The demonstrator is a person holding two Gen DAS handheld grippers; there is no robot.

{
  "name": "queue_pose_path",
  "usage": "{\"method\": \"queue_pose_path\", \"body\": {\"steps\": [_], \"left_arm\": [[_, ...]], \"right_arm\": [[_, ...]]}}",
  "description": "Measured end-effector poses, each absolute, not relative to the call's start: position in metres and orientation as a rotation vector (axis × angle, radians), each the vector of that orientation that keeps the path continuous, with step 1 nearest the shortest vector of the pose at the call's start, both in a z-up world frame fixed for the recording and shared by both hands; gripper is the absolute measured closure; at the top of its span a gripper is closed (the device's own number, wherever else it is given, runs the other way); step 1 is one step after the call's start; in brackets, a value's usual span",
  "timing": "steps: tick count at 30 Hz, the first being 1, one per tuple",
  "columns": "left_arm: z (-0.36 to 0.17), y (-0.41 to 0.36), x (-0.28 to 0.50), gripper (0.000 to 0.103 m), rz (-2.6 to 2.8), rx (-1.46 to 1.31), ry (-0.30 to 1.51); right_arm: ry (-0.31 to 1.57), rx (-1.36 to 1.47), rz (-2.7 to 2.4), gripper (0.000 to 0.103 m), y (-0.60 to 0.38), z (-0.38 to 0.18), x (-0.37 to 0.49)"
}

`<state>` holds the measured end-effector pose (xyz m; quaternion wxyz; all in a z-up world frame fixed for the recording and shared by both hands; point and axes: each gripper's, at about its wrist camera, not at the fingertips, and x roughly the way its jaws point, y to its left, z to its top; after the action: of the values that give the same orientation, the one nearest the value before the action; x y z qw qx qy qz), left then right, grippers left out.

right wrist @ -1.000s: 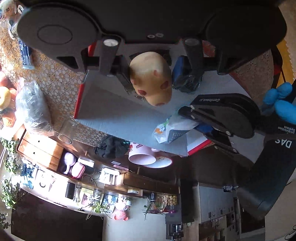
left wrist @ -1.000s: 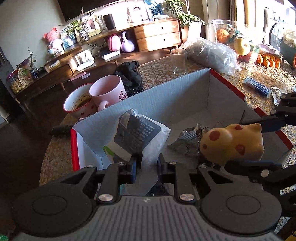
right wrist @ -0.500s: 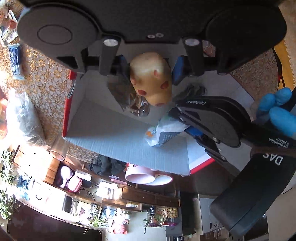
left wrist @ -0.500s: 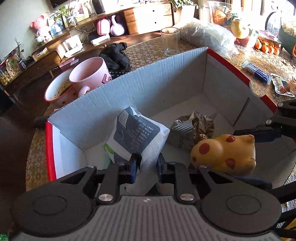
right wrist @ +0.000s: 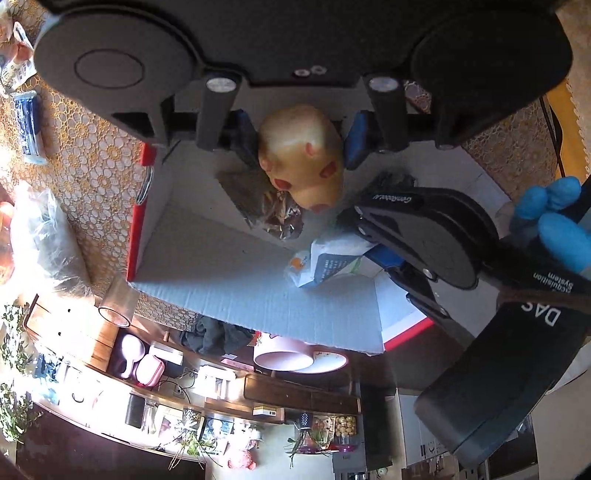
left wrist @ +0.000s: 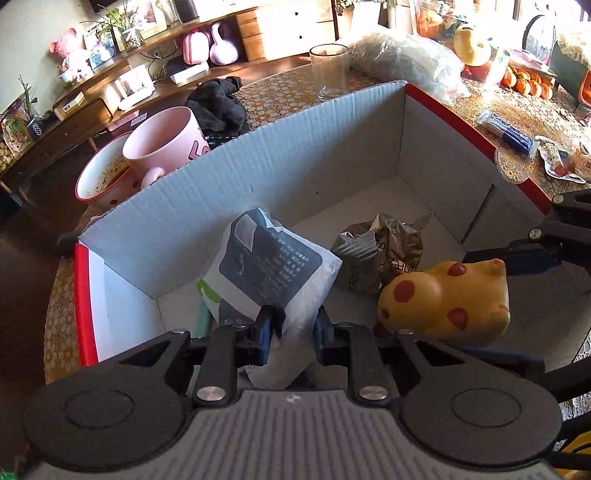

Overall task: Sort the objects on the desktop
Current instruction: 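Open the right tool to drop the potato toy into the box while the left tool releases the bag, then move both open tools away from the box toward the loose packets on the table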

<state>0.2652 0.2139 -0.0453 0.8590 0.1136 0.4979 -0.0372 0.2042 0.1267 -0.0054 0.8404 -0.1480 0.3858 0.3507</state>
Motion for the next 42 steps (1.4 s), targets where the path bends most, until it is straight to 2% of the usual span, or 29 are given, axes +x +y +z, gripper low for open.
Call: {"method": "queue_pose_path", "body": {"steps": [4, 6, 11, 16, 42], "left_arm": [[-0.043, 0.215, 0.264, 0.08, -0.07, 0.233, 1.047], [-0.041, 0.216, 0.263, 0.079, -0.064, 0.234, 1.049], [-0.037, 0.217, 0.26, 0.078, -0.041, 0.232, 1.044], [-0.03, 0.216, 0.254, 0.072, -0.026, 0.246, 1.03], [0.014, 0.205, 0.189, 0.072, -0.007, 0.165, 0.929]], "right_arm": [[0.807, -0.308, 0.743, 0.046, 0.125, -0.003, 0.202], [0.797, -0.306, 0.737, 0.037, 0.124, -0.001, 0.202], [0.787, -0.294, 0.74, 0.037, 0.118, 0.005, 0.2], [0.778, -0.293, 0.746, 0.037, 0.116, 0.01, 0.195], [0.693, -0.269, 0.755, 0.036, 0.082, 0.047, 0.153]]}}
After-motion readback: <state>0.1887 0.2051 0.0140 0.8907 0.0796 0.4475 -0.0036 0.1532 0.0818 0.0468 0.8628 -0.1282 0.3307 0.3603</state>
